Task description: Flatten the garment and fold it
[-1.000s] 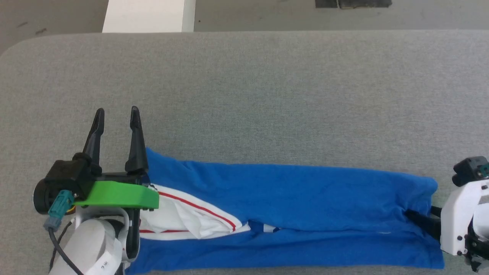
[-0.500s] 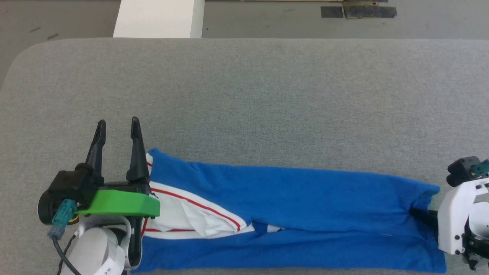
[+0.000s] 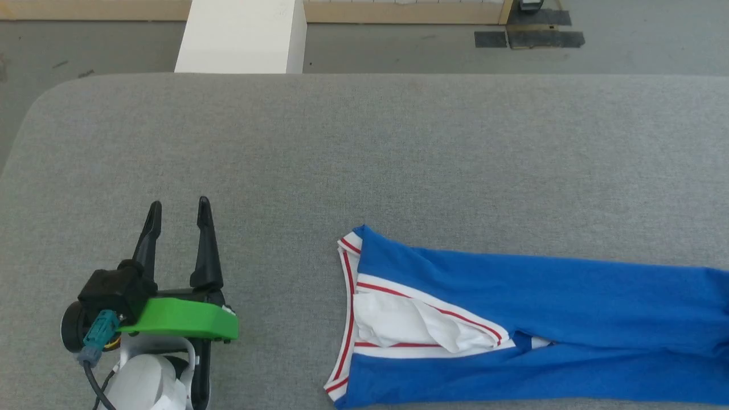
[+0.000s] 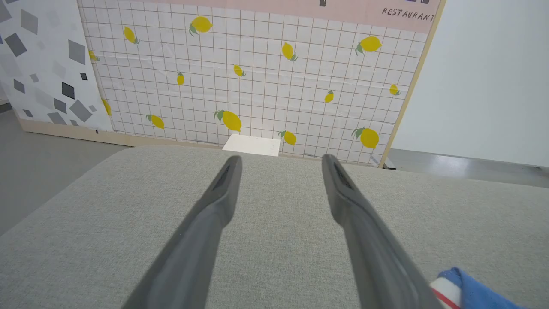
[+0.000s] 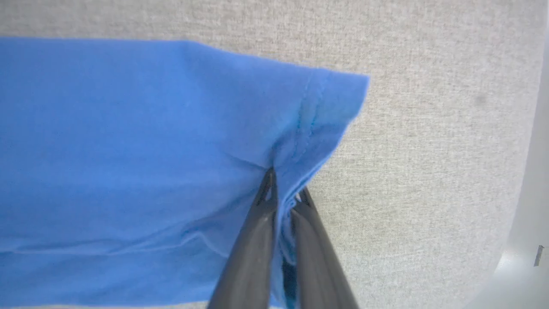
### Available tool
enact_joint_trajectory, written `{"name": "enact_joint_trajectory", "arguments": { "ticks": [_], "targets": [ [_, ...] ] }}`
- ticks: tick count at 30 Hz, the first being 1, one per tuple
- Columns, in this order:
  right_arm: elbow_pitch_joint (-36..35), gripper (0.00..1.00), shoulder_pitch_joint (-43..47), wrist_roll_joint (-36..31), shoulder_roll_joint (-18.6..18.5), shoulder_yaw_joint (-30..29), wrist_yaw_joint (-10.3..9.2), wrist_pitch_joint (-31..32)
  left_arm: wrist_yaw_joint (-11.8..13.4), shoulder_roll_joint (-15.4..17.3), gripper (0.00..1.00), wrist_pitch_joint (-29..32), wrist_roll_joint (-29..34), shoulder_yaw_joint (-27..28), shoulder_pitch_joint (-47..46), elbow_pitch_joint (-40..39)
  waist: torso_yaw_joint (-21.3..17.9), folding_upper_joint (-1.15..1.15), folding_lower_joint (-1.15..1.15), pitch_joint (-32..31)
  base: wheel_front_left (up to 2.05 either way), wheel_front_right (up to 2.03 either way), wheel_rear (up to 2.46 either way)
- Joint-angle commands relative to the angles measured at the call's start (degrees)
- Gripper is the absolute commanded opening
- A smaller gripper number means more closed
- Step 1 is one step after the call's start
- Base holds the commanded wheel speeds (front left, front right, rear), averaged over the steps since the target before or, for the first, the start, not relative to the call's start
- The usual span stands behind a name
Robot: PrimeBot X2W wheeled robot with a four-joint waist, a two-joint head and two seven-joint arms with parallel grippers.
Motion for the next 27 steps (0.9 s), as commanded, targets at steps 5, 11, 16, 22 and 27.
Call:
{"name": "enact_joint_trajectory", "arguments": {
  "ticks": [5, 11, 16, 22, 27],
  "targets": [
    [-9.74, 0.00, 2.21, 2.03, -1.85, 4.29, -0.12, 7.10, -0.57, -0.42, 1.00, -0.27, 0.20, 0.70, 1.55, 0.76, -0.54, 0.00, 0.00, -2.31, 0.00, 0.00, 0.00],
    [-26.90, 0.00, 5.72, 9.03, -1.06, 5.71, -0.12, 14.97, -0.84, -0.53, 1.00, -0.27, 0.28, 1.37, 2.68, 0.60, -1.10, 0.00, 0.00, -3.63, 0.00, 0.00, 0.00],
    [-35.17, 0.00, 4.86, 13.31, 3.83, 9.36, -0.12, 16.55, -1.26, -1.00, 1.00, -0.27, 0.31, 1.34, 2.76, 0.75, -0.73, 0.00, 0.00, -3.94, 0.00, 0.00, 0.00],
    [-34.80, 0.00, 1.26, 14.50, 12.29, 15.87, -0.12, 13.45, -1.96, -1.79, 1.00, -0.27, 0.46, 1.20, 2.71, 0.68, 1.20, 0.00, 0.00, -3.55, 0.00, 0.00, 0.00],
    [-30.41, 0.00, -2.51, 12.86, 18.39, 20.15, -0.12, 9.24, -2.41, -2.32, 1.00, -0.27, 0.56, 1.56, 2.75, 0.70, 3.00, 0.00, 0.00, -2.55, 0.00, 0.00, 0.00]
  ]
}}
